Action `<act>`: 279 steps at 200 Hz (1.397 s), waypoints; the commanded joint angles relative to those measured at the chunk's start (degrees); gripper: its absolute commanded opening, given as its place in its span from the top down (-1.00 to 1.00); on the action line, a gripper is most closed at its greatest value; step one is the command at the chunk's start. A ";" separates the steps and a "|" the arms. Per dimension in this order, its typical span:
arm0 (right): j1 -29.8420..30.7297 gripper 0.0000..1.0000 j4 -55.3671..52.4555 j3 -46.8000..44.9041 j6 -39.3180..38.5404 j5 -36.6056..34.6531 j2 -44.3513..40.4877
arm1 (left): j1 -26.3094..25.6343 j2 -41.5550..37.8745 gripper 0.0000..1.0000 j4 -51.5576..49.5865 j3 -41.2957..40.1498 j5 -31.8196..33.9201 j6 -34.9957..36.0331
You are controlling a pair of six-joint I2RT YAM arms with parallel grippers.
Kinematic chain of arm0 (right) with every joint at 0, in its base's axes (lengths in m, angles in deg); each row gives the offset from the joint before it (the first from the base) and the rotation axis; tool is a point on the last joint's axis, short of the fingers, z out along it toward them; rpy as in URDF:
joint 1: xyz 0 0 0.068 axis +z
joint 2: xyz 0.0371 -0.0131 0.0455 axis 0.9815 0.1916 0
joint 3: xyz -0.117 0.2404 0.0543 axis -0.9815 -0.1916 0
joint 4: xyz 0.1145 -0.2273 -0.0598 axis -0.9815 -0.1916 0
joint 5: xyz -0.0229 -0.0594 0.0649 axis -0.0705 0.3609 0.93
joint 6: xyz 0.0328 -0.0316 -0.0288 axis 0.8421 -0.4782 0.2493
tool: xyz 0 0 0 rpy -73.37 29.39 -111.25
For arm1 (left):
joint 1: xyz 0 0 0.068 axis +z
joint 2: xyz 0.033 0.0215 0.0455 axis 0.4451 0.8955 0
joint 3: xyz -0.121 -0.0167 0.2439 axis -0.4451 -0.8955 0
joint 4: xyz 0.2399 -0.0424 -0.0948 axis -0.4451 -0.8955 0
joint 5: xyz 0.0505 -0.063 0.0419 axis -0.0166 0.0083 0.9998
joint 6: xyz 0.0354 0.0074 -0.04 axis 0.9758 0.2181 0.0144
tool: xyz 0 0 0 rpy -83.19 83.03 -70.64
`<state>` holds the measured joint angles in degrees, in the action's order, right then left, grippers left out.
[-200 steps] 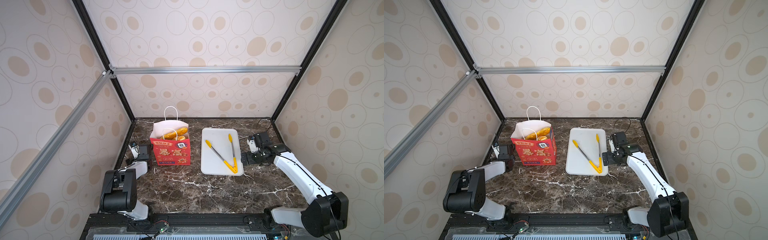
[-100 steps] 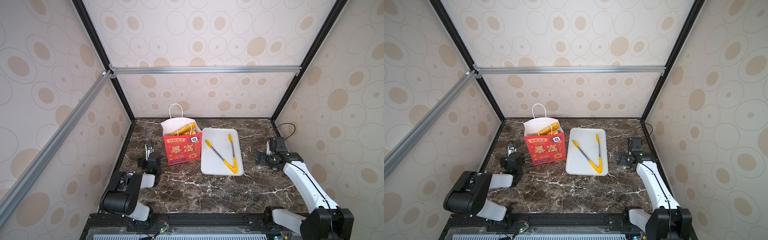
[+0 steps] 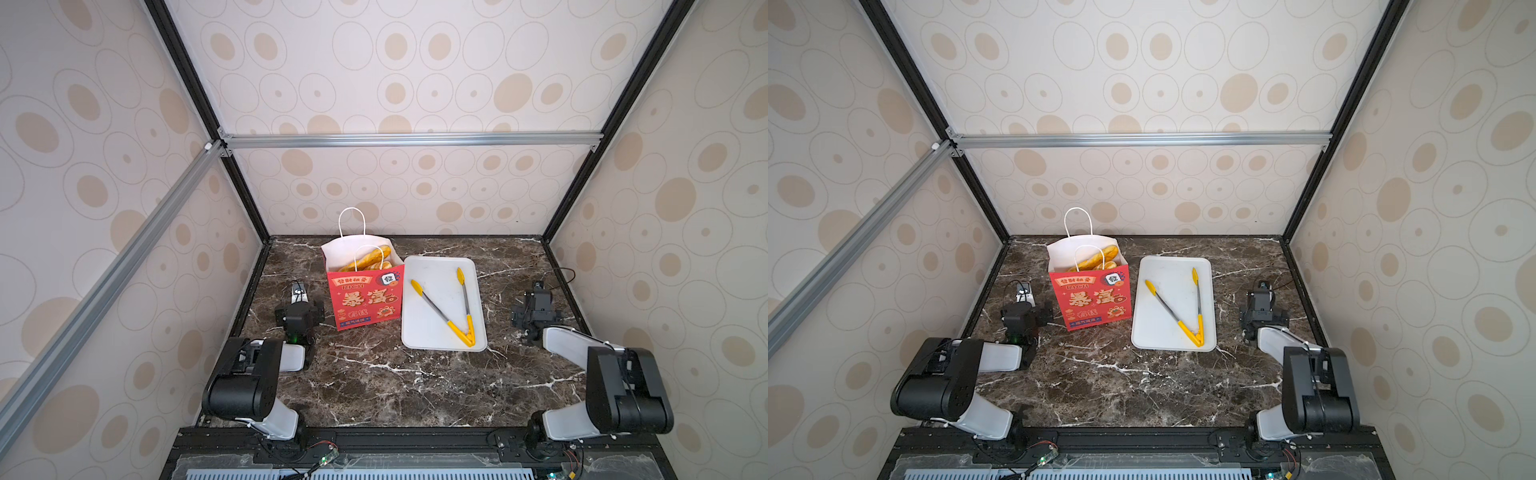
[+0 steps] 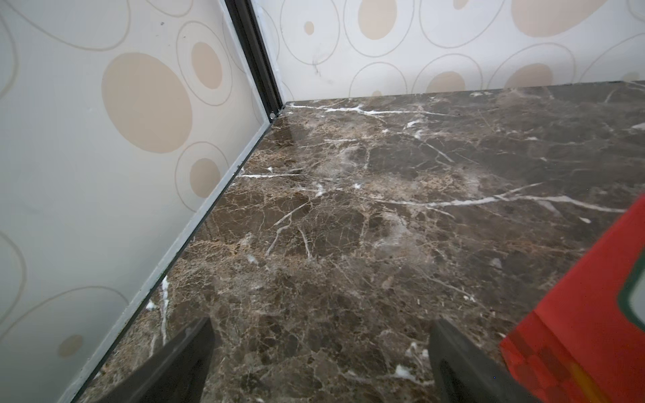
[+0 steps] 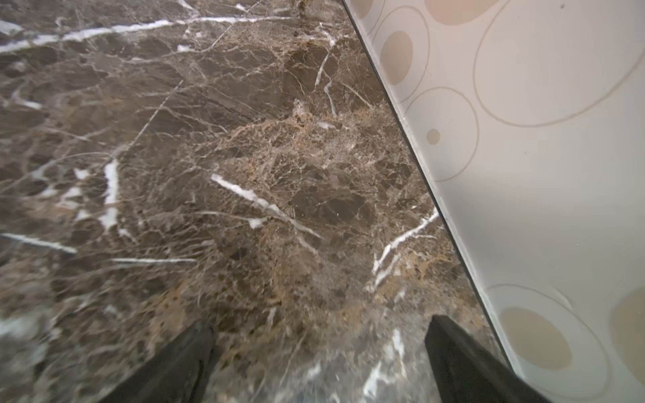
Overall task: Pack bread into a paper bag
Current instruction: Reset both arms
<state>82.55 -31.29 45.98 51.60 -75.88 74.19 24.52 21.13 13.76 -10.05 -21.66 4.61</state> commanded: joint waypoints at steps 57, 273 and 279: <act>3.77 -1.00 34.39 -10.09 -11.24 8.37 1.51 | 0.24 -0.27 -0.98 0.04 1.40 -0.94 0.16; 0.89 -1.00 30.75 -7.69 -10.27 13.76 2.18 | 0.33 -0.24 -0.97 -0.11 1.49 -1.04 0.16; 0.89 -1.00 30.74 -7.66 -10.27 13.81 2.19 | 0.33 -0.25 -0.97 -0.05 1.49 -1.10 0.16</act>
<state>83.64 -0.41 37.52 41.24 -62.37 76.87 24.56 21.13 13.69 -10.01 -22.29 4.61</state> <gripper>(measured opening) 0.999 0.987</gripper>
